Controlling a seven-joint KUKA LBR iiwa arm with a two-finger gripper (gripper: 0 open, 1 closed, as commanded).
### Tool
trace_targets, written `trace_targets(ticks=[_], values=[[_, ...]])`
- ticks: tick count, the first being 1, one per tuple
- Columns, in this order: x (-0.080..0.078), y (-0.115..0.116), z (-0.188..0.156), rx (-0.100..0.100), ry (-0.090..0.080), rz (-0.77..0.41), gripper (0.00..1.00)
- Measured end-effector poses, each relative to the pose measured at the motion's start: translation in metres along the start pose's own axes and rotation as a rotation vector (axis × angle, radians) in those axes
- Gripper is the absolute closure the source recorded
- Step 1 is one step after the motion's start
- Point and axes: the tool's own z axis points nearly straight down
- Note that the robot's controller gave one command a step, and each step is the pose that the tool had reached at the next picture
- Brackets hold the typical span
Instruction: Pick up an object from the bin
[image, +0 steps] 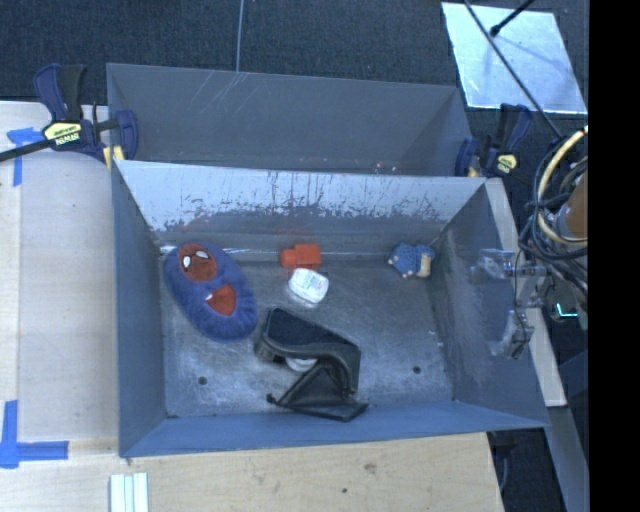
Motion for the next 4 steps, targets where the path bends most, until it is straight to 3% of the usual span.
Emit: trace_targets(ticks=[1, 2, 3, 4], values=[[-0.071, 0.006, 0.163, 0.000, -0.006, 0.185, 0.00], [-0.125, 0.009, 0.129, 0.000, -0.011, 0.316, 0.00], [-0.120, 0.000, 0.130, 0.000, -0.006, 0.356, 0.00], [-0.124, 0.009, 0.157, -0.006, 0.004, 0.613, 0.00]])
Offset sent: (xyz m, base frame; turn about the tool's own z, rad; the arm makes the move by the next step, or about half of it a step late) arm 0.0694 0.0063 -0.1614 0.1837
